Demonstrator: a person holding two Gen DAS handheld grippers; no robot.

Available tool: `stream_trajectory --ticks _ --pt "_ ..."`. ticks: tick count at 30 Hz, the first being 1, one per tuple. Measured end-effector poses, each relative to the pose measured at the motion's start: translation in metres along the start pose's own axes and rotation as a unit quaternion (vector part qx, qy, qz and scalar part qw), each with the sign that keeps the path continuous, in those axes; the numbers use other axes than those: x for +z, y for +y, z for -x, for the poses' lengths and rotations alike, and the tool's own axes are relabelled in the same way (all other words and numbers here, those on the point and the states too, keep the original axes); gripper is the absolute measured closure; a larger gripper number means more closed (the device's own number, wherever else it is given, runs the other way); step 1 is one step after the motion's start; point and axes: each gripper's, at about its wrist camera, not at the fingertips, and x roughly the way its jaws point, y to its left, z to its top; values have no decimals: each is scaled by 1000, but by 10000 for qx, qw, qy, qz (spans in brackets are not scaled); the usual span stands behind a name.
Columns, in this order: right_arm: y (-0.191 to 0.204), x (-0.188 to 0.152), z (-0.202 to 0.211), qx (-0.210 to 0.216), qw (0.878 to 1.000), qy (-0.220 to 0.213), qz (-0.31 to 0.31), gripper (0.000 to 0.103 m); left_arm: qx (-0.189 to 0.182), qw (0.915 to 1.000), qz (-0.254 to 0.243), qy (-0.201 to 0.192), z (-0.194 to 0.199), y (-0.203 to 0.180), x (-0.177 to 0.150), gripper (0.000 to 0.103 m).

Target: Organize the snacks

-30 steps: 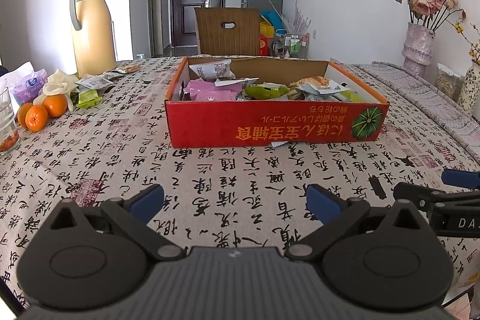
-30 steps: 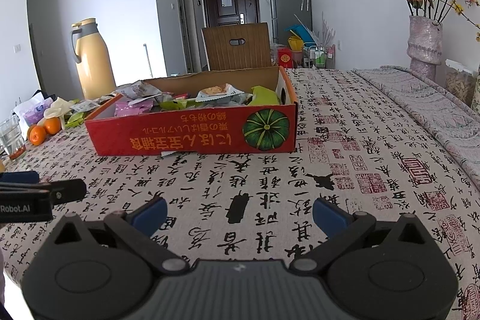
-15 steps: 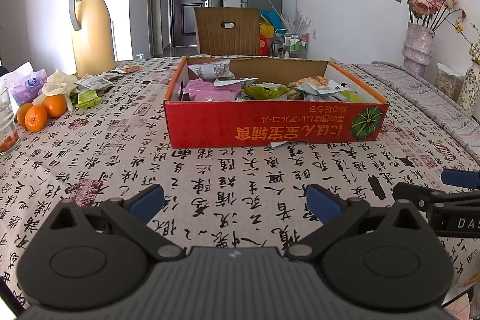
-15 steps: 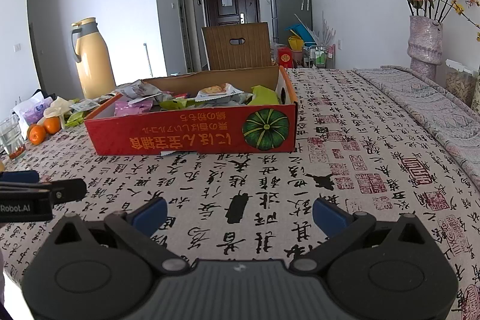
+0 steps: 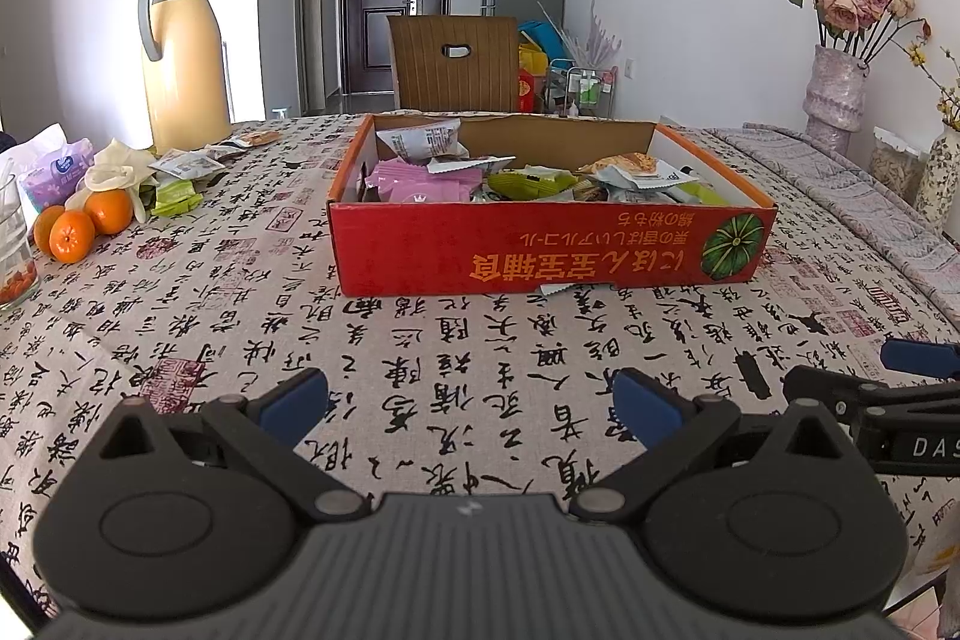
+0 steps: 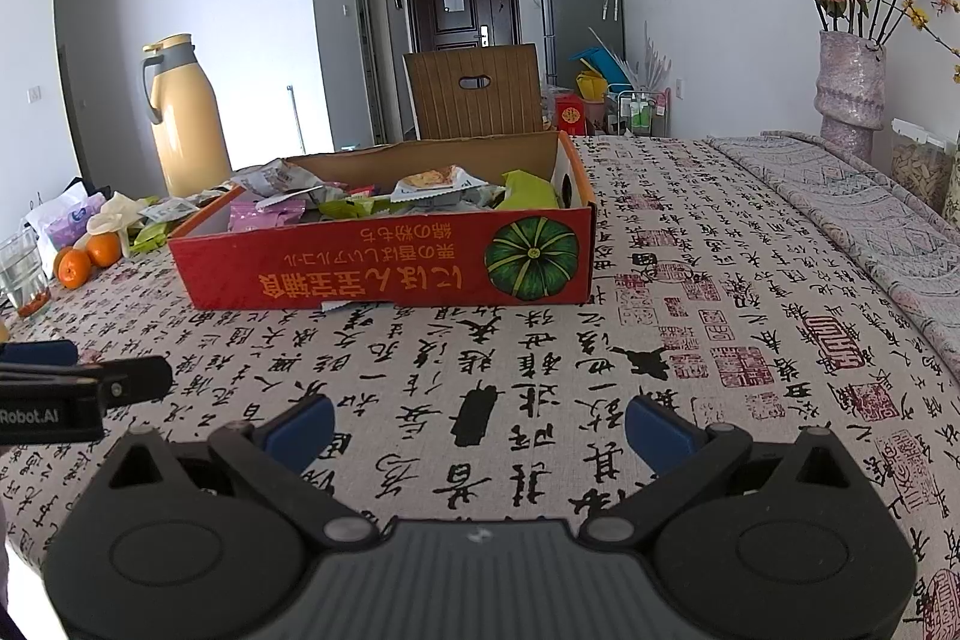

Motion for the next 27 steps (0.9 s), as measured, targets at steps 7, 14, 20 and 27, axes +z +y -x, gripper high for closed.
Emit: stream_trajectory --ticks 7,14,20,27 --pt "0 0 0 1 10000 2 0 0 -5 10000 -1 3 0 0 0 0" --pt "-1 -1 0 -1 10000 5 1 0 -3 10000 -1 0 0 0 0 0" --pt "0 0 0 0 10000 8 3 0 -53 10000 -4 9 -2 0 -1 0" --pt "-1 -3 -2 -3 10000 31 8 0 -105 9999 -25 -5 -2 -2 -1 0"
